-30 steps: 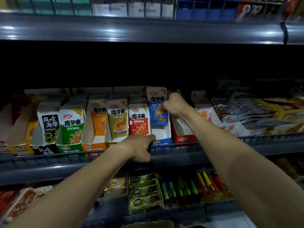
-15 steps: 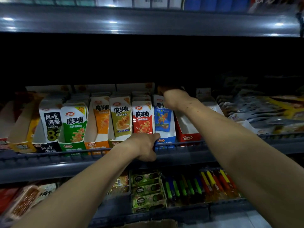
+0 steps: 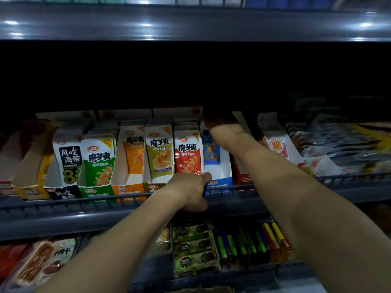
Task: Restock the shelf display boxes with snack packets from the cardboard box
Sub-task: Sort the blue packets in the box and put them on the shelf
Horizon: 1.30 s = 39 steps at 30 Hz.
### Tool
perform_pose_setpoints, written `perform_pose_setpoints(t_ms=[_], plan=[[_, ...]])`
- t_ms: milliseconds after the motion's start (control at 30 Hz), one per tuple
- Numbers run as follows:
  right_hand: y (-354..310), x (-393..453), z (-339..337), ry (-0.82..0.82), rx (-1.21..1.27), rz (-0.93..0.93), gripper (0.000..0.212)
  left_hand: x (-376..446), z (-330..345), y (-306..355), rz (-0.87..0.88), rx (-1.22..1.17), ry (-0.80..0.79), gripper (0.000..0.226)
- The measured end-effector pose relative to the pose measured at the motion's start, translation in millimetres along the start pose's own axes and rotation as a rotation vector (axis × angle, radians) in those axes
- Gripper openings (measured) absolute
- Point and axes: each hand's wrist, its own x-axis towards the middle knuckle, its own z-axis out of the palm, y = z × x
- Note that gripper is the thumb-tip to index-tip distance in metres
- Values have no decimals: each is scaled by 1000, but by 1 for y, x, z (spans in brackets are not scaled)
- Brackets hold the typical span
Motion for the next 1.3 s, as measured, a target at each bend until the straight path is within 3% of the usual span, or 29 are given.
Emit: perform_pose_setpoints(t_ms=[233,400,500,633,767,833,900,1033,1167,1300], plan=[[-8,-9,-7,213,3,5,65,-1,2,0,-16,-7,20,55],[-16,-23,-14,65,-2,118,31,-2,4,0,-16,9,39,53],[-11,-36,-13,27,236,168,17,-3,7,0,-18,27,61,49],[-10,-72,-19,-9,531,253,7,-10,17,2,-23,81,219,52],[-20,-122,-28,-20,651,263,5,-24,25,1,22,-77,506,53],[-29,-149,-31,-18,734,280,5,-40,32,2,75,-91,687,42],[-42,-178,-26,-58,809,304,6,-65,49,4,100,-182,770,30],[-75,-239,8,-192,917,322,8,-116,123,2,62,-425,551,16],[-116,-300,68,-445,950,402,9,-161,212,-7,-69,-575,171,10],[-147,-350,132,-743,930,494,14,-195,285,-14,-256,-765,-6,19]])
